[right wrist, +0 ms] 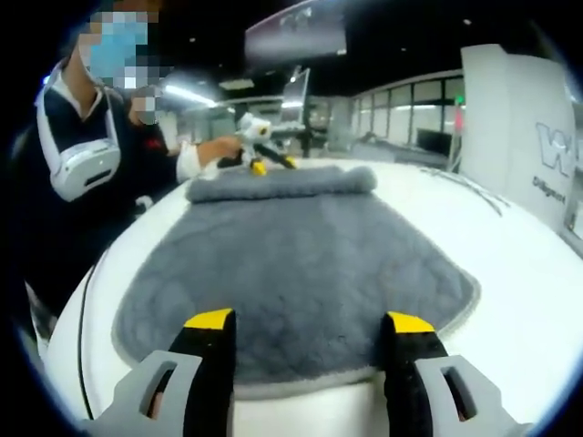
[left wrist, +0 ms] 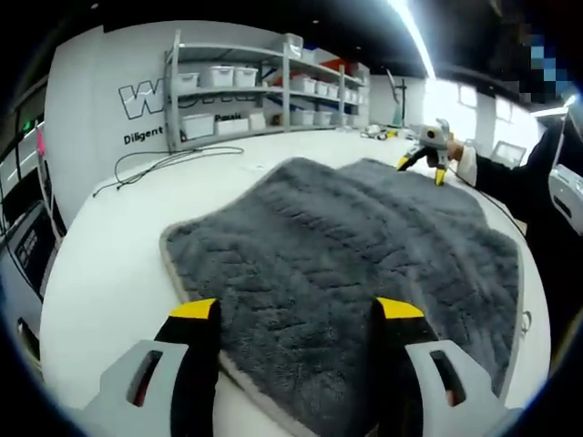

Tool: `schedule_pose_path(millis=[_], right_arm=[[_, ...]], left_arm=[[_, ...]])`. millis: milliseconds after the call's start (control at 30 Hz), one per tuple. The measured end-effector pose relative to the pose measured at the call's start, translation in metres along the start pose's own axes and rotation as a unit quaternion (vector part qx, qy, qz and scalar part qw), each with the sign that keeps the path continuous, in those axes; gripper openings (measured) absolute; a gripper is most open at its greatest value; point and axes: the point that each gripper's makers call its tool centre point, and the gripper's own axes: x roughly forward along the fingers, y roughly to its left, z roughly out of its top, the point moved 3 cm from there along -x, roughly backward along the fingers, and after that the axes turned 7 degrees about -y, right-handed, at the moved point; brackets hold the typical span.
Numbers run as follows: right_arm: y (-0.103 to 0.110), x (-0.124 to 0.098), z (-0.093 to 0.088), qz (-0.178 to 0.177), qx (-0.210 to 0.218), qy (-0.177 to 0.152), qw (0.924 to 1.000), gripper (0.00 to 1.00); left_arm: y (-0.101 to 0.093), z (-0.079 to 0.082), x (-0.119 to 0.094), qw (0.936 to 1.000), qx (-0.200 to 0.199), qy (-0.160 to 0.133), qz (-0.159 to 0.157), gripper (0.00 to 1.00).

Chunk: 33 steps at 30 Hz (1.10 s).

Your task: Open the folded towel by lifting each exposed corner and separating the folded layers until the towel lies flat within the target outline without major curled edges

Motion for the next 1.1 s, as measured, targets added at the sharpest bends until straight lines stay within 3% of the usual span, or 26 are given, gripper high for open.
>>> schedule_pose_path(millis=[467,733,1100], right_arm=[[0.006,-0.012,-0.001,0.011,-0.002,0.111,0.9938,0.64],[0.007,-0.017,-0.002,0.012,-0.003,0.123,0.9923,0.61],[0.01,-0.03,-0.006,0.015,-0.007,0.134,0.9909,0.47]], left_arm=[[0.001,0.001,0.0,1.0,0.001,0.002,0.001,0.67],[-0.001,0.002,-0.001,1.0,0.002,0.001,0.0,0.68],[-0.002,0.002,-0.001,1.0,0.002,0.001,-0.001,0.68]])
